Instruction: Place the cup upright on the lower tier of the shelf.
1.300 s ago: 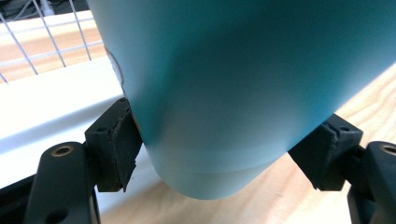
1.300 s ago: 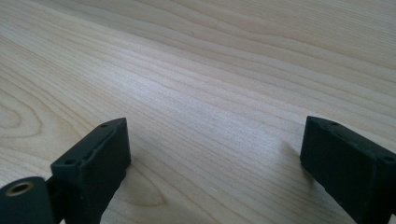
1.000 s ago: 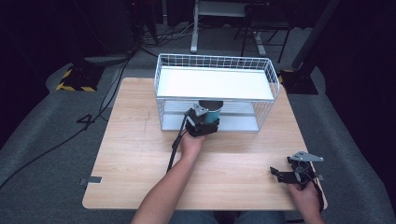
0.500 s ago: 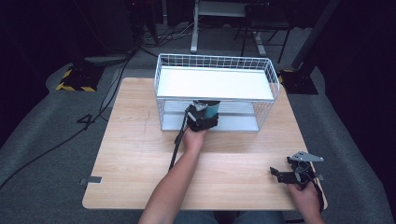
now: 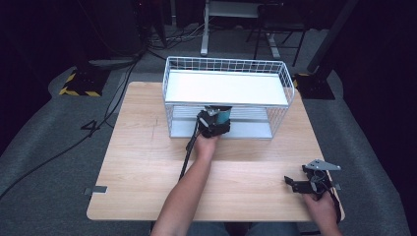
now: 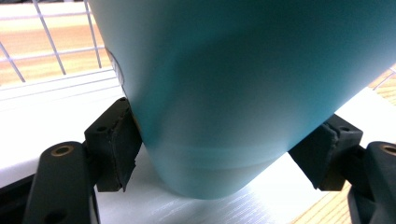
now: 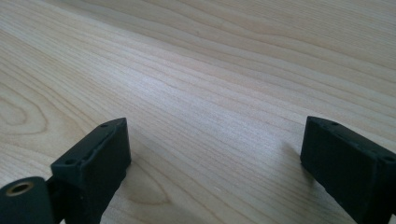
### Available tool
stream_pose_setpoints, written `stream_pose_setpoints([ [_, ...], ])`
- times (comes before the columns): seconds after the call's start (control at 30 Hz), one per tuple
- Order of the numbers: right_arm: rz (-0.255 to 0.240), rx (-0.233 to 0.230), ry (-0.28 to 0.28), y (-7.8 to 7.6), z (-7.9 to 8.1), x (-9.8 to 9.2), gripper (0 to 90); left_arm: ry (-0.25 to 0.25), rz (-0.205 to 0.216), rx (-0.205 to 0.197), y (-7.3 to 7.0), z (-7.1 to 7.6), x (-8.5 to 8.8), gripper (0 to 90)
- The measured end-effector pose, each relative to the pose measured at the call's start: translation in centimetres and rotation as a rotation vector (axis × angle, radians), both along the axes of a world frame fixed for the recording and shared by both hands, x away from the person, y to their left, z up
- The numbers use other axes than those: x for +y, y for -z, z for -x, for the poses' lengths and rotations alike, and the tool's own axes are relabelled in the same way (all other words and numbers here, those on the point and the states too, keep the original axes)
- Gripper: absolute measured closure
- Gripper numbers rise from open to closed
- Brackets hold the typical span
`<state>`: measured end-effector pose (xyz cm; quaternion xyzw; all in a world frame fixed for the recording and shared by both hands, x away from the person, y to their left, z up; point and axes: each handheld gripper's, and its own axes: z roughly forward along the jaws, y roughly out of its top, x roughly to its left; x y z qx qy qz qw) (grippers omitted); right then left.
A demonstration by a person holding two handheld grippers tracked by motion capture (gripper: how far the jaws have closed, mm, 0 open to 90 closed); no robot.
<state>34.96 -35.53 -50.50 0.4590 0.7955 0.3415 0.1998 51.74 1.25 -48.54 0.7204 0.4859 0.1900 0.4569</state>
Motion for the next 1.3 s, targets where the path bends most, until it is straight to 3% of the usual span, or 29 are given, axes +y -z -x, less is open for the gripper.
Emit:
stream_pose_setpoints([
  [0.4,0.000,0.000,0.000,0.00,0.00,0.00,8.7,0.018,-0.028,0.007,0.45,-0.02,-0.80,24.6],
  [0.7,0.000,0.000,0.000,0.00,0.00,0.00,8.7,0.014,-0.078,0.010,0.59,-0.01,-0.86,24.3],
  [0.93,0.000,0.001,0.001,0.00,0.00,0.00,8.7,0.018,-0.071,0.013,0.64,-0.06,-0.77,23.9],
  [1.03,0.000,0.000,0.000,0.00,0.00,0.00,8.7,0.013,-0.062,0.019,0.66,-0.13,-0.77,20.2],
  [1.17,0.000,0.000,0.000,0.00,0.00,0.00,8.7,-0.003,-0.113,0.005,0.43,-0.07,-0.81,17.1],
  [1.3,0.000,0.000,0.000,0.00,0.00,0.00,8.7,0.018,-0.090,0.007,0.06,0.31,-0.67,11.4],
])
